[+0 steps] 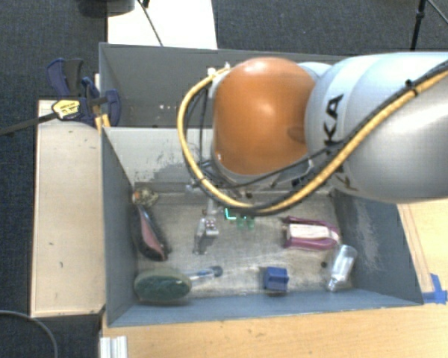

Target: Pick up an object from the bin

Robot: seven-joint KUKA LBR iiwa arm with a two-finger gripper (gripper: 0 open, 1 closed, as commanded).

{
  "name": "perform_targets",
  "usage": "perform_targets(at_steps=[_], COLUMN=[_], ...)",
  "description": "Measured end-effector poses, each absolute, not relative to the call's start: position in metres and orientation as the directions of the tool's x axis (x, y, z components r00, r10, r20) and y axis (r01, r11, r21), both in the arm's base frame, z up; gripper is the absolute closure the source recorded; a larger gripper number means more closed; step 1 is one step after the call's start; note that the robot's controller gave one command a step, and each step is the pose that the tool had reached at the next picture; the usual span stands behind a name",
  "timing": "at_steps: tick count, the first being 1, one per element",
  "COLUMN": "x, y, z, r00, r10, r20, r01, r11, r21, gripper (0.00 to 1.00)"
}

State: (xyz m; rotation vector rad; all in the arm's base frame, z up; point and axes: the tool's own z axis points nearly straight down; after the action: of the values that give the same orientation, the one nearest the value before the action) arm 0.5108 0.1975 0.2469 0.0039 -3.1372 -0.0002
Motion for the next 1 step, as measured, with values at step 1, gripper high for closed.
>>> perform_targets(at_steps=[1], x=[0.4817], y=[0.1705], z=[0.1322], r00=[-0.841], r10=[-0.540], r20=[0.004], r01=[-0.540], r11=[0.841], r21=[0.001], gripper=[0.00])
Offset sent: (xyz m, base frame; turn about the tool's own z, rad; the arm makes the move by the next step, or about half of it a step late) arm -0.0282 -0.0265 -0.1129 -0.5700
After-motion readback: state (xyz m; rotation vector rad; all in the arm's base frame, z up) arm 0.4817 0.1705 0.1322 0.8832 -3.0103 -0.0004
